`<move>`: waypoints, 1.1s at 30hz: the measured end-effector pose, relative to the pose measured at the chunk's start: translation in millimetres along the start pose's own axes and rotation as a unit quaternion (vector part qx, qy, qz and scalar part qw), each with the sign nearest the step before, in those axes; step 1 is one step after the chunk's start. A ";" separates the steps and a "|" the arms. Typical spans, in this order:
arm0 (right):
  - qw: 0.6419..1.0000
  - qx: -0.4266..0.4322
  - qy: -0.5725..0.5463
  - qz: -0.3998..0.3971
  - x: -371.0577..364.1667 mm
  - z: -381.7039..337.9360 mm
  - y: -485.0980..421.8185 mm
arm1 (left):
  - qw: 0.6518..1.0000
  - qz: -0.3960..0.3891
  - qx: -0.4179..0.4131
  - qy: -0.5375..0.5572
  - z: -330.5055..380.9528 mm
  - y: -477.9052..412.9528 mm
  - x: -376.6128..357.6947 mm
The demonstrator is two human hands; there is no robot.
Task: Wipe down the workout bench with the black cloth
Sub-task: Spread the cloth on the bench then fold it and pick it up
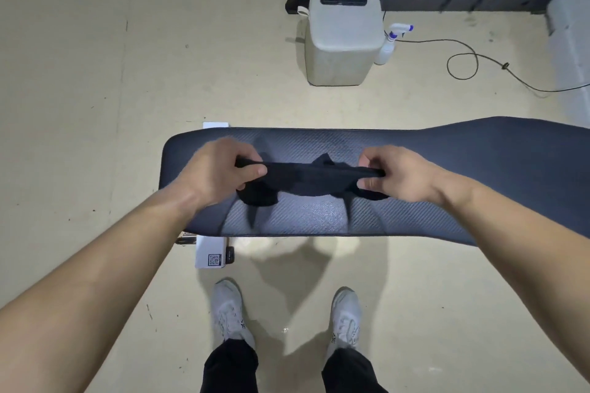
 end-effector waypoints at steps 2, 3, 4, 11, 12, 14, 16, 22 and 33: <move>0.997 -0.001 -0.051 0.061 11.2 0.2 -1.2 | 0.998 0.055 -0.031 -0.020 8.2 -7.0 8.0; 0.993 -0.003 -0.073 0.095 18.0 -1.3 -2.2 | 0.995 0.080 -0.045 -0.028 13.3 -10.2 12.7; 0.987 -0.005 -0.096 0.127 25.7 -3.1 -3.7 | 0.992 0.104 -0.059 -0.040 18.4 -13.1 18.1; 0.932 0.002 -0.242 0.271 84.9 -21.9 0.7 | 0.964 0.187 -0.170 -0.082 60.6 -17.1 60.4; 0.929 0.010 -0.245 0.278 87.6 -24.6 3.2 | 0.956 0.202 -0.191 -0.088 66.1 -14.2 63.4; 0.924 0.012 -0.252 0.287 87.9 -24.7 8.2 | 0.949 0.212 -0.216 -0.093 71.7 -9.1 63.9; 0.922 0.000 -0.264 0.284 77.9 -15.2 12.3 | 0.955 0.198 -0.206 -0.083 64.9 -5.4 51.8; 0.948 -0.061 -0.218 0.223 -10.0 35.7 20.9 | 0.978 0.070 -0.160 -0.114 6.4 24.3 -50.8; 0.983 -0.133 -0.091 -0.090 -140.1 84.8 43.9 | 0.960 -0.175 -0.036 -0.214 -80.0 69.4 -155.8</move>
Point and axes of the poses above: each hand's wrist, its own y-axis away from the middle knuckle, its own x-axis out of the back of the hand, z = x × y, the point moved 4 cm from there along -y, towards the middle knuckle, and after that the axes turned 10 degrees about z, right-handed, at the moved point
